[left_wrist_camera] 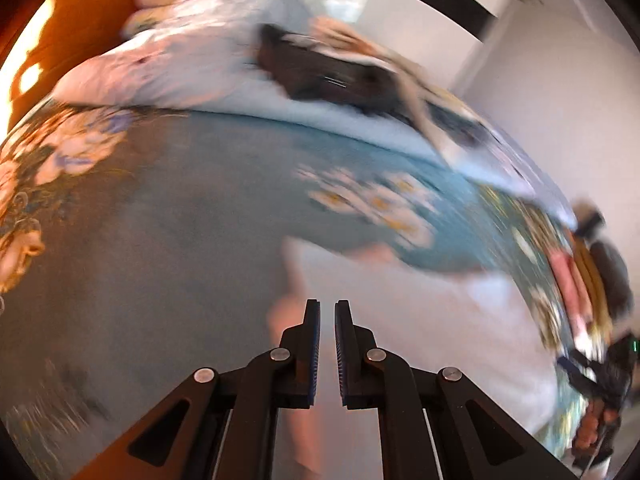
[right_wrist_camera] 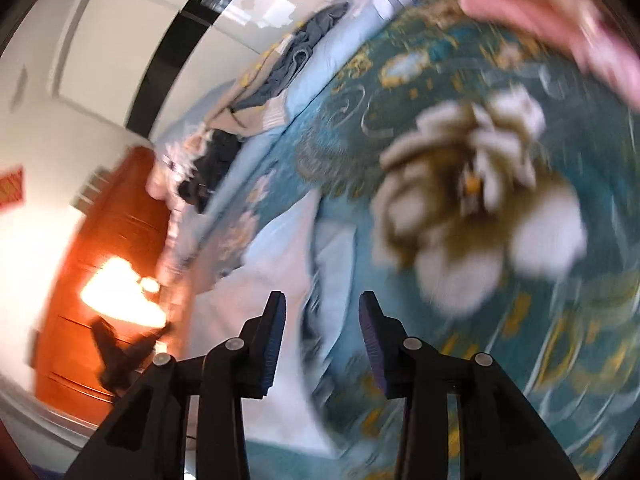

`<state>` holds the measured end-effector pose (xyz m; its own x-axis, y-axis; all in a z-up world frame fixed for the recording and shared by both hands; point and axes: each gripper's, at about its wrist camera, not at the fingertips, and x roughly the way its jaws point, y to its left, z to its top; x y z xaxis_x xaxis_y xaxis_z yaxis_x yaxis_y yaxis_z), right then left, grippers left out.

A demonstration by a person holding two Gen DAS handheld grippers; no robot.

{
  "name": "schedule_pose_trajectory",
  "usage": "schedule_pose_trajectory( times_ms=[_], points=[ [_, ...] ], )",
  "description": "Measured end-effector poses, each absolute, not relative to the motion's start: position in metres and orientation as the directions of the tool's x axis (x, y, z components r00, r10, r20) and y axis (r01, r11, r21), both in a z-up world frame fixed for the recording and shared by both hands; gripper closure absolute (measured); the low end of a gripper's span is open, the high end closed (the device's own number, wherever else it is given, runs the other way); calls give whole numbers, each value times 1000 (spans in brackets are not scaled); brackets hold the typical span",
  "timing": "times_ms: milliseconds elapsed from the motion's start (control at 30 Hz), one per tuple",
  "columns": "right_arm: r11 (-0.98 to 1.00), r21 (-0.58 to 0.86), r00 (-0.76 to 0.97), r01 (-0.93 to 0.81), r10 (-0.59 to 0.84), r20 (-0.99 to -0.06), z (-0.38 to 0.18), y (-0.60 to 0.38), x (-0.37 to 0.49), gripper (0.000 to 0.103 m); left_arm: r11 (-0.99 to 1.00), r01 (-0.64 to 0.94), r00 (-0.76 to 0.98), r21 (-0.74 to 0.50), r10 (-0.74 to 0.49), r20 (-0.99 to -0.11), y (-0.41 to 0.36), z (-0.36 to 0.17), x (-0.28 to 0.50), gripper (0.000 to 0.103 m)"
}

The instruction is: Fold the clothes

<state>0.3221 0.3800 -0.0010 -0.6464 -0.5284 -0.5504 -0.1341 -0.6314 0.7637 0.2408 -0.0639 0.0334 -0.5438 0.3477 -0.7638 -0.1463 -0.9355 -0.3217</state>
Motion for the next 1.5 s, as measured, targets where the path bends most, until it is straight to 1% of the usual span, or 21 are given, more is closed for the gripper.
schedule_pose_trajectory(
  times_ms=[67, 133, 233, 300, 400, 467, 600, 700, 833, 1000, 1033, 1100, 1133, 1167, 1200, 1300, 1400, 1500],
  points=[
    [-604, 785, -651, -140, -541, -532, -4, 376, 332, 62, -916, -235, -495, -327, 402, -771, -19, 30, 266, 94],
    [-613, 777, -638, -142, -543, -545, -9, 367, 337, 62, -890, -304, -429, -339, 446, -786, 20, 21, 284, 94],
    [-611, 773, -611, -172, -549, -570, -20, 358, 346, 62, -862, -374, -357, -342, 475, -804, 61, 8, 299, 94],
    [-593, 782, -604, -193, -556, -570, -28, 357, 352, 62, -862, -363, -334, -353, 474, -815, 66, 0, 302, 94],
    [-541, 816, -612, -202, -581, -537, -36, 356, 362, 62, -866, -338, -302, -369, 471, -829, 70, -11, 306, 93],
    [-531, 823, -621, -200, -581, -526, -37, 353, 364, 62, -861, -317, -298, -397, 488, -820, 67, -12, 306, 93],
    [-493, 846, -626, -204, -598, -500, -42, 344, 361, 62, -863, -289, -302, -414, 493, -816, 66, -13, 306, 93],
    [-490, 846, -638, -211, -586, -499, -41, 336, 362, 62, -861, -276, -303, -428, 501, -811, 64, -13, 315, 93],
    [-451, 862, -656, -230, -583, -480, -44, 334, 365, 62, -852, -296, -292, -431, 510, -809, 70, -14, 321, 93],
    [-428, 863, -674, -267, -557, -485, -45, 335, 365, 63, -851, -282, -279, -442, 514, -811, 72, -19, 323, 93],
    [-423, 863, -679, -275, -550, -486, -44, 335, 364, 64, -852, -284, -279, -441, 513, -812, 72, -18, 324, 93],
    [-425, 861, -688, -280, -537, -488, -41, 333, 363, 70, -853, -287, -283, -436, 511, -812, 73, -19, 325, 93],
    [-432, 857, -690, -280, -530, -493, -40, 331, 362, 81, -852, -285, -281, -439, 512, -812, 73, -21, 325, 93],
    [-439, 853, -692, -281, -524, -498, -37, 330, 361, 88, -851, -281, -280, -444, 515, -810, 72, -22, 325, 93],
    [-444, 851, -693, -280, -520, -499, -35, 328, 361, 90, -848, -279, -278, -452, 521, -807, 71, -22, 325, 93],
    [-468, 843, -701, -266, -506, -502, -22, 324, 360, 94, -839, -282, -272, -466, 535, -799, 68, -24, 325, 93],
    [-532, 814, -702, -233, -487, -519, -4, 315, 357, 94, -831, -259, -276, -493, 552, -786, 63, -19, 319, 93],
    [-558, 800, -703, -218, -479, -525, 4, 311, 358, 94, -835, -234, -317, -498, 550, -773, 61, -12, 306, 93]
  ],
)
